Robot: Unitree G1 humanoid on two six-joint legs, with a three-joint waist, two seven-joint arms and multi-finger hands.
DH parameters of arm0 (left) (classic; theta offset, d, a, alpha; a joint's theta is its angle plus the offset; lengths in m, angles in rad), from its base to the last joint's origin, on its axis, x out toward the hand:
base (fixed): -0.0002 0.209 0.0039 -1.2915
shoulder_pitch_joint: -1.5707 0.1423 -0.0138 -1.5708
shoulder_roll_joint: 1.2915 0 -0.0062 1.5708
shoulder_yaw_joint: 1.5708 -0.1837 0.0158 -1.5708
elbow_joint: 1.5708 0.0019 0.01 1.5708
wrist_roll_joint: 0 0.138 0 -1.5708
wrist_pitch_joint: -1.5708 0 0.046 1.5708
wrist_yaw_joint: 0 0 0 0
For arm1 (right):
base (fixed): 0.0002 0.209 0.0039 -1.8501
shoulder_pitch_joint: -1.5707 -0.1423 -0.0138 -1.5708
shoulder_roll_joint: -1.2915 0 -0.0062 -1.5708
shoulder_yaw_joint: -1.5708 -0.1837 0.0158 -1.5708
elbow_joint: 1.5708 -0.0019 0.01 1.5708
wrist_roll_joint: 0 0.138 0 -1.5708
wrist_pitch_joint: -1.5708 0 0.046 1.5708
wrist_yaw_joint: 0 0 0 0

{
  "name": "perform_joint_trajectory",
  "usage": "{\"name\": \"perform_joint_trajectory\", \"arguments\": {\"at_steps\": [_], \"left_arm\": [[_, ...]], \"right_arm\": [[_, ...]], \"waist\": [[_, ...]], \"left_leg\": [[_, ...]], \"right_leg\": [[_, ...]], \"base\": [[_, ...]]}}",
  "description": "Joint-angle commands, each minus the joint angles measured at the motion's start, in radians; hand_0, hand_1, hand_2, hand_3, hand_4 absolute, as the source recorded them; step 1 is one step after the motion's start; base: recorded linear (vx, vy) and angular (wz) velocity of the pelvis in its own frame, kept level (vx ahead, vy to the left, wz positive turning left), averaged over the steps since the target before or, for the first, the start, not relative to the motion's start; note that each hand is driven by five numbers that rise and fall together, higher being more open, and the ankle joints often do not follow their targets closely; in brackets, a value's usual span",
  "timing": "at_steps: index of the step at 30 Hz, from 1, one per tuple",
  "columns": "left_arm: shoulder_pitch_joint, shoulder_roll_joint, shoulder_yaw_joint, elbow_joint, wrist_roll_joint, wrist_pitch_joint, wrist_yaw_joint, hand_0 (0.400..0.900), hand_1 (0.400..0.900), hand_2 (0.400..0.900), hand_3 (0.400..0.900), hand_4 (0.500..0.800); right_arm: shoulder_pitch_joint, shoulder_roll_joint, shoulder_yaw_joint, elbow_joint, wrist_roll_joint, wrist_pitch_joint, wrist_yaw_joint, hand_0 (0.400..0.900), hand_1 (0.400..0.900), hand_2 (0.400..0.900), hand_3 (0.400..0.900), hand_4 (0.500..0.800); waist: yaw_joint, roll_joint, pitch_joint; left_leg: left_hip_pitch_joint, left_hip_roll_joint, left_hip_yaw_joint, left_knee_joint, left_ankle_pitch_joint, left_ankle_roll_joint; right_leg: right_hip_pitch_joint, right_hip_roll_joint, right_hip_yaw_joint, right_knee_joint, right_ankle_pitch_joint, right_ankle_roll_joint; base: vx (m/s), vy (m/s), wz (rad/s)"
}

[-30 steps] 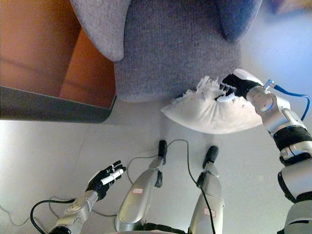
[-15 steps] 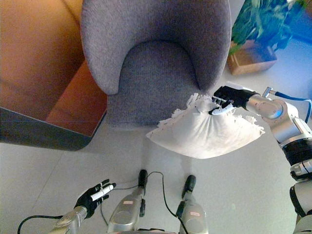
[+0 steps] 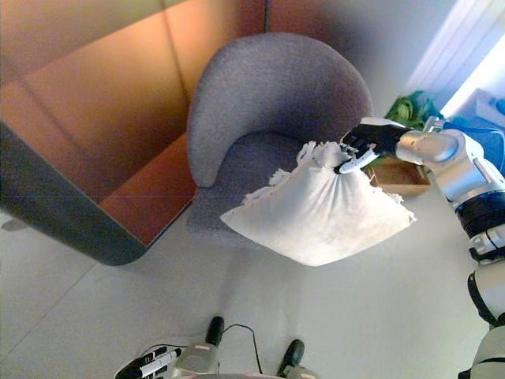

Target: Pick up the pillow and put it on the sofa.

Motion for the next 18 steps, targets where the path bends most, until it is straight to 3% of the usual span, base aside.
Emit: {"name": "perform_joint_trajectory", "arguments": {"at_steps": [1,11,18], "left_arm": [[0.024,0.052,-0.015,0.051,0.035,0.003,0.022,0.900,0.900,0.900,0.900,0.800],[0.020,0.111,0.029,0.078,0.024,-0.020,0.012,0.900,0.900,0.900,0.900,0.800],[0.033,0.135,0.030,0.078,-0.023,-0.078,-0.012,0.900,0.900,0.900,0.900,0.800]], "right_arm": [[-0.328,0.015,0.039,0.105,0.090,0.042,-0.104,0.400,0.400,0.400,0.400,0.500],[-0.442,0.036,0.090,0.330,0.116,0.151,-0.194,0.400,0.400,0.400,0.400,0.500],[-0.493,0.020,0.123,0.454,0.176,0.181,-0.276,0.400,0.400,0.400,0.400,0.500]], "waist": [[0.047,-0.068,-0.096],[0.128,-0.135,-0.032],[0.178,-0.141,0.020]], "left_leg": [[0.021,-0.034,0.045,-0.007,-0.058,0.002],[-0.005,-0.020,-0.013,-0.007,-0.054,0.008],[-0.067,-0.011,-0.052,-0.007,-0.045,0.009]], "right_leg": [[0.076,0.045,-0.029,-0.001,-0.057,0.022],[0.080,0.068,-0.046,-0.001,-0.048,0.028],[0.050,0.080,-0.057,-0.001,-0.057,0.026]], "base": [[0.10,-0.008,0.21],[0.06,-0.043,0.21],[-0.02,-0.046,0.17]]}}
